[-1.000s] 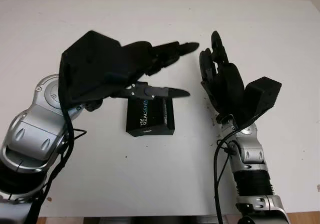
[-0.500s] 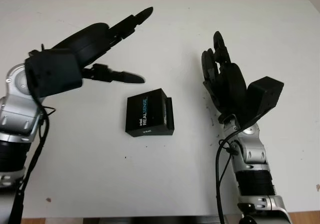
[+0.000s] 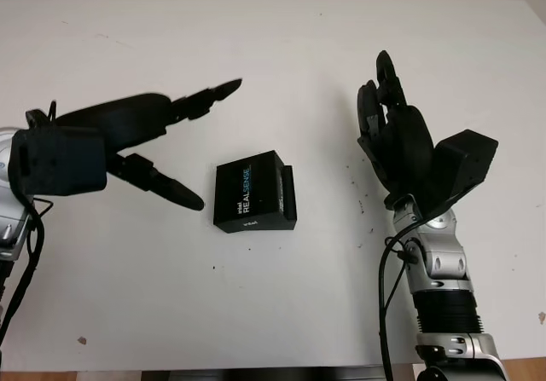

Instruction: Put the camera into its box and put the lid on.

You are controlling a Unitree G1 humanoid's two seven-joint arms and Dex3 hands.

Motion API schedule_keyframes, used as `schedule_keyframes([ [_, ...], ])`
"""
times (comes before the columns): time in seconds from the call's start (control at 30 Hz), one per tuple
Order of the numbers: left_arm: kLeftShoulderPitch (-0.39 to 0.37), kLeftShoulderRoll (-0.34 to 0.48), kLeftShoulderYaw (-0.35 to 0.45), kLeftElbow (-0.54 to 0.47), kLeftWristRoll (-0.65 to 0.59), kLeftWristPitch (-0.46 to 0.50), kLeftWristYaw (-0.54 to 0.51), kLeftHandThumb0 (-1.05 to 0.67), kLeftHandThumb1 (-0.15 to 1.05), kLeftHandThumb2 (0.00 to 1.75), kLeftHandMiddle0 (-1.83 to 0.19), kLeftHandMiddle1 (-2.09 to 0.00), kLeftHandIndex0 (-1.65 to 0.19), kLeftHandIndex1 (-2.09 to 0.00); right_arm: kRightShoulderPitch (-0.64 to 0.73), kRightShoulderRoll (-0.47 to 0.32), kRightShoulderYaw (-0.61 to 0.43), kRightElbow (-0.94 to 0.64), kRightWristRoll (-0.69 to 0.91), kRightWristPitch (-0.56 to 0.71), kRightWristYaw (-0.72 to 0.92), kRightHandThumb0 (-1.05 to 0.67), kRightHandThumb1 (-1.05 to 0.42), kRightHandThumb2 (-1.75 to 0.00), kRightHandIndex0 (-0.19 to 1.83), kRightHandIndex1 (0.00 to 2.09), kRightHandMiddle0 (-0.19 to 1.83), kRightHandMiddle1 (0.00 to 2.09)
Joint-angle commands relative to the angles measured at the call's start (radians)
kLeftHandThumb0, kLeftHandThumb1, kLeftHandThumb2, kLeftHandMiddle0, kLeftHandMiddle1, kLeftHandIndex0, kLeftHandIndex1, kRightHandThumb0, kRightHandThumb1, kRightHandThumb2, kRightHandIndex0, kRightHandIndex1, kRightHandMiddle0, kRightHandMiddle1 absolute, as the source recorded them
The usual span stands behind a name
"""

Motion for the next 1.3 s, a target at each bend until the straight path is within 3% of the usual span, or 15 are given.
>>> schedule_keyframes([
  [0.0, 0.056, 0.007, 0.034, -0.074, -0.019, 0.026, 0.007, -0.87, 0.93, 0.06, 0.19, 0.00, 0.19, 0.00, 0.013, -0.008, -0.008, -0.016, 0.005, -0.012, 0.001, -0.69, -1.05, -0.54, -0.16, 0.05, -0.12, 0.05],
  [0.17, 0.141, 0.014, 0.041, -0.205, 0.045, 0.096, 0.055, -1.01, 1.02, 0.08, 0.19, 0.00, 0.19, 0.00, 0.012, -0.010, -0.007, -0.009, 0.005, -0.021, 0.006, -0.69, -1.05, -0.53, -0.16, 0.05, -0.12, 0.05],
  [0.3, 0.190, -0.021, 0.037, -0.264, 0.111, 0.166, 0.131, -0.98, 1.01, 0.06, 0.19, 0.00, 0.19, 0.00, 0.012, -0.007, -0.006, -0.012, 0.002, -0.015, 0.000, -0.68, -1.05, -0.52, -0.16, 0.05, -0.11, 0.06],
  [0.53, 0.274, -0.153, 0.008, -0.329, 0.249, 0.217, 0.350, -0.96, 1.02, 0.06, 0.18, -0.03, 0.18, -0.01, 0.011, -0.012, -0.008, -0.010, 0.011, -0.007, 0.004, -0.67, -1.05, -0.52, -0.16, 0.05, -0.11, 0.05],
  [0.67, 0.282, -0.188, -0.021, -0.346, 0.321, 0.256, 0.389, -0.95, 1.02, 0.06, 0.18, -0.04, 0.19, -0.02, 0.008, -0.013, -0.010, 0.000, 0.014, -0.016, 0.009, -0.66, -1.05, -0.53, -0.17, 0.05, -0.12, 0.05],
  [0.8, 0.281, -0.211, -0.047, -0.328, 0.388, 0.230, 0.437, -0.92, 1.02, 0.05, 0.14, -0.06, 0.14, -0.05, 0.005, -0.014, -0.012, -0.001, 0.011, -0.016, 0.005, -0.66, -1.05, -0.52, -0.16, 0.05, -0.11, 0.05],
  [1.13, 0.264, -0.207, -0.045, -0.308, 0.364, 0.209, 0.375, -0.91, 0.97, 0.05, 0.11, -0.06, 0.12, -0.06, 0.002, -0.019, -0.014, 0.008, 0.014, -0.023, 0.015, -0.65, -1.05, -0.50, -0.16, 0.05, -0.11, 0.05],
  [1.27, 0.252, -0.195, -0.024, -0.307, 0.287, 0.214, 0.306, -0.87, 0.94, 0.04, 0.12, -0.06, 0.13, -0.05, 0.004, -0.015, -0.014, -0.001, 0.016, -0.006, 0.010, -0.65, -1.05, -0.50, -0.16, 0.05, -0.11, 0.05],
])
